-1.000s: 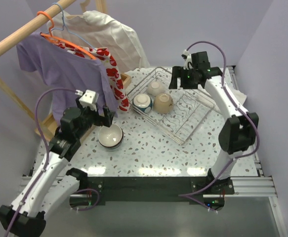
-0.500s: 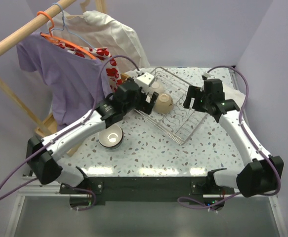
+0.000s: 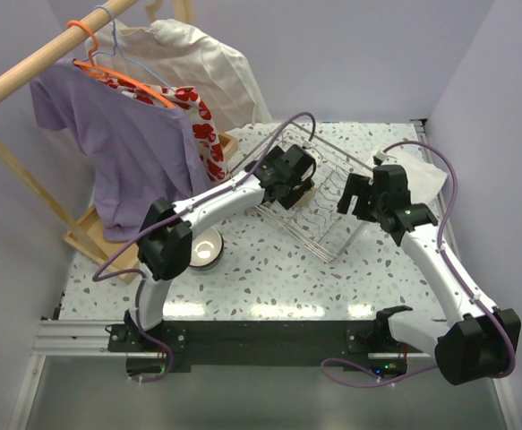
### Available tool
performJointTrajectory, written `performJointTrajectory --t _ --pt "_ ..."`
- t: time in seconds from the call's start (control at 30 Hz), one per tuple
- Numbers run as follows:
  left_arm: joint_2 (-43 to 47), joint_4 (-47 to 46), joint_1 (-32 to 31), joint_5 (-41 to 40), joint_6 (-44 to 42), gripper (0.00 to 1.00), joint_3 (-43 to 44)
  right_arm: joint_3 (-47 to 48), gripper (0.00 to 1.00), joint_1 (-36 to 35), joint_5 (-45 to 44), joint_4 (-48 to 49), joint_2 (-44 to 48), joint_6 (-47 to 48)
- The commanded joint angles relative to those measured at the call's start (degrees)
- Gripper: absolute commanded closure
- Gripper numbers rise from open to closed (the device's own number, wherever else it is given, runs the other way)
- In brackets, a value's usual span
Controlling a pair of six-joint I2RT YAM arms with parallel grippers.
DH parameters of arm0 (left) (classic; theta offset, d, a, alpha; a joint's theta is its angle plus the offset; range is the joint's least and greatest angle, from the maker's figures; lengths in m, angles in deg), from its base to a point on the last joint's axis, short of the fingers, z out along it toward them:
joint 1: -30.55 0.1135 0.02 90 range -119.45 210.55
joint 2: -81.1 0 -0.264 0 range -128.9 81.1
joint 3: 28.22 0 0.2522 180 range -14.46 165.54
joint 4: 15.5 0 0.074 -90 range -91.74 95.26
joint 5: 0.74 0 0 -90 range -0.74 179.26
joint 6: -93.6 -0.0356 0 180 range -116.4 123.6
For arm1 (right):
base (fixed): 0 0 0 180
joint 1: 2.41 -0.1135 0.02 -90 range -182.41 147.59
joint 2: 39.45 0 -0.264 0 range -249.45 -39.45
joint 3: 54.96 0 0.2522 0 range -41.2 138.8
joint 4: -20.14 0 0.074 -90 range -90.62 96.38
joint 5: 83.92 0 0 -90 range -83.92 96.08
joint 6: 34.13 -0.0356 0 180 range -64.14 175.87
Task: Unload the bowls from the dish rack
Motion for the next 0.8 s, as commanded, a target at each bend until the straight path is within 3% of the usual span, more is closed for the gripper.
performJointTrajectory --t 0.0,0.47,0.77 --pt "-1.4 3.4 0.1 -4.0 -4.7 0.02 2.2 -0.9 0.12 0.2 -1.2 3.2 2.2 0.2" --pt "-5.4 -7.9 0.2 -8.1 -10.2 0.02 -2.0 -2.8 0.12 0.2 0.0 3.8 2.8 0.7" --pt "-10.3 -4.0 0.9 -3.1 -10.3 0.03 0.8 -3.4 0.12 0.2 0.6 4.4 2.4 0.9"
